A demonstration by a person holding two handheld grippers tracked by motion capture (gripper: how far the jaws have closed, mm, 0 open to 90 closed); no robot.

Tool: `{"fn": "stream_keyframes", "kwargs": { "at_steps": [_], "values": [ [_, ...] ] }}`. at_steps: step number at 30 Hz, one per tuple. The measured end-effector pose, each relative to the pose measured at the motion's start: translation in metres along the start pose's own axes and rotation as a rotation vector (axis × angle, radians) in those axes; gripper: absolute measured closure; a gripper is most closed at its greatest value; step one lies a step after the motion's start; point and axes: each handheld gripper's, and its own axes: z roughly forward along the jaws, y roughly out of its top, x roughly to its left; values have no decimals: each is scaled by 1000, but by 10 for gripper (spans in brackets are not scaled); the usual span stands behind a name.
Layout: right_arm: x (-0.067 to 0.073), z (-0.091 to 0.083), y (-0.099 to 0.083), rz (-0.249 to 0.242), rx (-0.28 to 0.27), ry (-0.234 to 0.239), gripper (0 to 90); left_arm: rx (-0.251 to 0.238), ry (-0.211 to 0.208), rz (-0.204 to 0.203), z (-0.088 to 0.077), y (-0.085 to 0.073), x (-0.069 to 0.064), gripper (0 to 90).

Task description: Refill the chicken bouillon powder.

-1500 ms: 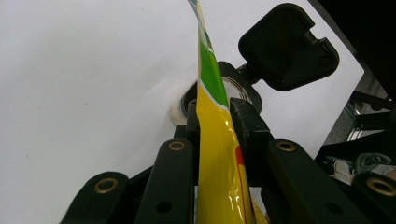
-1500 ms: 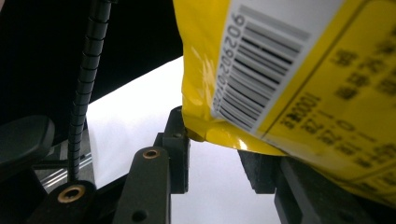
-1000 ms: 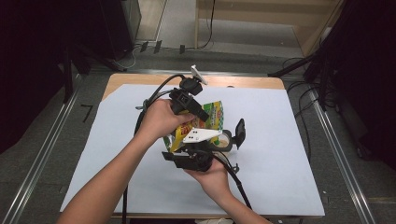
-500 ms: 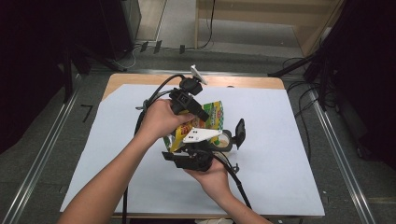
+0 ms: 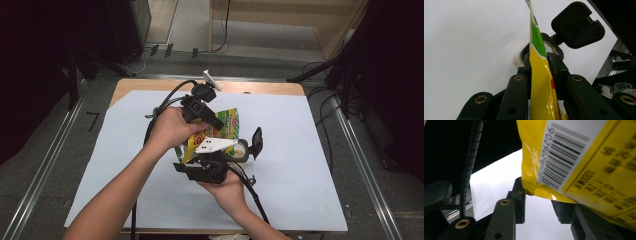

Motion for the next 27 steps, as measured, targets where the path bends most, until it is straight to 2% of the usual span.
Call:
{"fn": "stream_keyframes", "kwargs": {
  "at_steps": [14, 27],
  "values": [
    [-2, -3, 3, 12, -3, 11, 671, 1, -3, -1, 0, 5, -3, 787],
    [-2, -4, 2, -4, -2, -8, 670, -1, 2, 19, -1, 5, -6, 788]
  ]
}}
